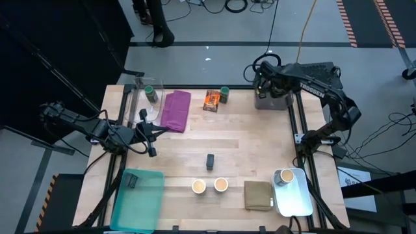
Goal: Sort spices by type
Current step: Put the bottom orange seasoning bag into the black bin, then put the left golden seasoning bottle into the white bin
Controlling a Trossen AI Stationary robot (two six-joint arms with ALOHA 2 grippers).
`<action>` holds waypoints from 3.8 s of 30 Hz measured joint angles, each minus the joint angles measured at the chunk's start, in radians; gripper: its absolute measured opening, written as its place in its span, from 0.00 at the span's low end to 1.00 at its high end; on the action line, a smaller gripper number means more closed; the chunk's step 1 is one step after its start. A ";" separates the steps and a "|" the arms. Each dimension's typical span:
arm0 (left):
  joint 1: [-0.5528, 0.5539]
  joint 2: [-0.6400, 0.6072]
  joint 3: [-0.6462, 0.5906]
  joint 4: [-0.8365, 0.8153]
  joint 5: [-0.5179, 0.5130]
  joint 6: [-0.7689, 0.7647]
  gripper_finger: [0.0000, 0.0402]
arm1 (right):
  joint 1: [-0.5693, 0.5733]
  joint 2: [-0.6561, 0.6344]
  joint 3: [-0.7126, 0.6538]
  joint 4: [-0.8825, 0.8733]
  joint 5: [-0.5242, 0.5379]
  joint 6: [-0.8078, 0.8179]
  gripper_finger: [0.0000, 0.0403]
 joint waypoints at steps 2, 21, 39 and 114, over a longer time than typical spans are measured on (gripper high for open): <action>0.000 0.000 0.000 0.000 0.000 0.000 0.03 | -0.031 0.001 -0.041 0.031 -0.018 0.000 0.01; 0.000 0.000 0.000 0.018 -0.002 0.006 0.03 | -0.138 0.001 -0.123 0.155 -0.017 -0.042 0.01; -0.001 0.000 0.000 -0.040 0.050 -0.026 0.03 | -0.138 0.000 -0.124 0.163 -0.010 -0.053 0.01; 0.000 0.000 0.000 -0.037 0.051 -0.027 0.03 | 0.216 -0.148 -0.124 0.266 0.086 -0.169 0.28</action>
